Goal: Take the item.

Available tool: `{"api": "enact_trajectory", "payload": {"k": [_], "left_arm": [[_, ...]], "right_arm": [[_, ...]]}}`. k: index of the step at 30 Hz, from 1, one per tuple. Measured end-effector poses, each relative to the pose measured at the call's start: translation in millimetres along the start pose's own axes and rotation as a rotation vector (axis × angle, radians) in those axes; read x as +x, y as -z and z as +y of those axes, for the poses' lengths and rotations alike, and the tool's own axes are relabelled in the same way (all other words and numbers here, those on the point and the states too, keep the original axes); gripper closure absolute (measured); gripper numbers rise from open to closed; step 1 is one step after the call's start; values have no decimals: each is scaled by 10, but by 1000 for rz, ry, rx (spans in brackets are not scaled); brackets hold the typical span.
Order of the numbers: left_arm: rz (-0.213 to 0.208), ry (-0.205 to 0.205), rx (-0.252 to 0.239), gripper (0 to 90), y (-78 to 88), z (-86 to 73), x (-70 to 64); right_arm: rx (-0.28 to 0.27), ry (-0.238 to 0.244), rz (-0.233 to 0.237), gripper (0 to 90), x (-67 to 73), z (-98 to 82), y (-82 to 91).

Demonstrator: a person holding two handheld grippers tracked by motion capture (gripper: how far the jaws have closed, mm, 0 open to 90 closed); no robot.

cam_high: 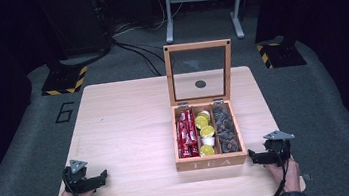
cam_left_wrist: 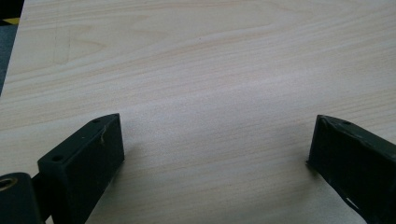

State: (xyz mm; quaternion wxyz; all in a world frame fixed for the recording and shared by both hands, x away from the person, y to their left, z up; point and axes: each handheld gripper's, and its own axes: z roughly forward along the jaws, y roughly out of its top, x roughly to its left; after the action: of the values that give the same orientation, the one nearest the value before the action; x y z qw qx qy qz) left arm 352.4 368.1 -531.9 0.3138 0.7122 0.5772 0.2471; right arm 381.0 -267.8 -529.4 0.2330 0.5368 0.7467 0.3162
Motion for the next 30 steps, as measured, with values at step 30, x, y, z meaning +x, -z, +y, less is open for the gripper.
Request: {"api": "enact_trajectory", "payload": {"k": [30], "left_arm": [[-105, -79, -102, 18, 315, 440, -474]], "right_arm": [[1, 17, 24, 0, -43, 0, -8]]}}
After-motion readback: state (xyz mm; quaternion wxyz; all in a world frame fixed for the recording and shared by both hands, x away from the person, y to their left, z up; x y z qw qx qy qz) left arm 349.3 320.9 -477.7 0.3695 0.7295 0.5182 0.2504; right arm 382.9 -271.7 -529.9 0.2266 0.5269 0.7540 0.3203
